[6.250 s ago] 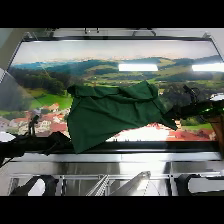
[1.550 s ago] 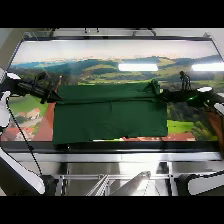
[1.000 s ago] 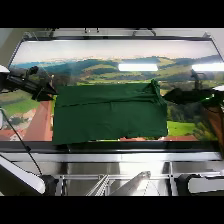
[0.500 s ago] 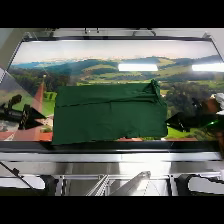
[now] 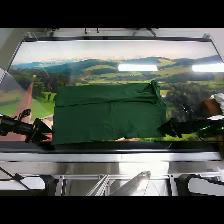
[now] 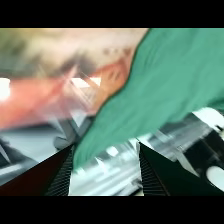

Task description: Fold the shirts.

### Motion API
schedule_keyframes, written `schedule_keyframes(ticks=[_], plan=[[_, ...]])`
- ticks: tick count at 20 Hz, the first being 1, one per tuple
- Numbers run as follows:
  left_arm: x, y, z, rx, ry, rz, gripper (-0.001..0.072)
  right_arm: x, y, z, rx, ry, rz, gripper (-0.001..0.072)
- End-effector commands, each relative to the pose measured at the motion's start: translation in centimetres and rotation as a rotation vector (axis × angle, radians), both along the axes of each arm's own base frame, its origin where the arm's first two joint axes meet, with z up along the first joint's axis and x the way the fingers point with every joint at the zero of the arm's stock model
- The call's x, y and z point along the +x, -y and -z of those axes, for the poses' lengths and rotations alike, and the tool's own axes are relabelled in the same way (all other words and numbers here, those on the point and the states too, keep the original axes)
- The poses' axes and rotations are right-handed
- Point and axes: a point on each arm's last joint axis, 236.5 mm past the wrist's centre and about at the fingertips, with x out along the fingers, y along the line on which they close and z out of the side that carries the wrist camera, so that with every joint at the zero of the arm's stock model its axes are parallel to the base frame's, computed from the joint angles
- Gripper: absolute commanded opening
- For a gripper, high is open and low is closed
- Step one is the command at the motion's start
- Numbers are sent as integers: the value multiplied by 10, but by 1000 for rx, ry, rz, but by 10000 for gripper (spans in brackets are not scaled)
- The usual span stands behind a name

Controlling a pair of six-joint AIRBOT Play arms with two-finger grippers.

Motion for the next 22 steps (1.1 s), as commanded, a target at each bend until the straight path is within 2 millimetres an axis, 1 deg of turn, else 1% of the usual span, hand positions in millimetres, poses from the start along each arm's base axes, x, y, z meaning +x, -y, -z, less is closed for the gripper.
schedule_keyframes(ticks=[1, 3, 5, 6, 7, 8, 9, 11, 13, 15, 16, 18, 22], plan=[[16, 7, 16, 86, 54, 41, 427, -4, -4, 7, -37, 11, -50, 317], [23, 18, 21, 114, 79, 82, 427, -5, -4, 7, -35, 10, -51, 316], [26, 27, 23, 123, 93, 118, 425, -6, -5, 5, -26, 6, -57, 317], [26, 30, 22, 121, 100, 138, 332, -10, -7, 2, -7, -3, -65, 318], [25, 31, 22, 118, 110, 154, 19, -14, -8, -1, 10, -14, -76, 321], [26, 32, 22, 114, 118, 161, 31, -21, -5, -4, 24, -33, -83, 405], [26, 31, 22, 117, 120, 160, 31, -25, 0, -5, 32, -54, -73, 432], [28, 30, 24, 126, 129, 158, 31, -30, 10, -6, 54, -91, -14, 432], [29, 30, 24, 127, 136, 163, 31, -40, 13, -5, 83, -124, 33, 431], [29, 29, 24, 126, 143, 171, 31, -53, 6, -2, 113, -167, 56, 432], [29, 29, 24, 128, 145, 171, 31, -55, 1, -3, 134, -171, 67, 432], [29, 29, 24, 127, 150, 176, 31, -51, -8, -9, 183, -143, 86, 432], [29, 29, 24, 127, 149, 176, 31, -29, -9, -15, 208, -55, 137, 428]])
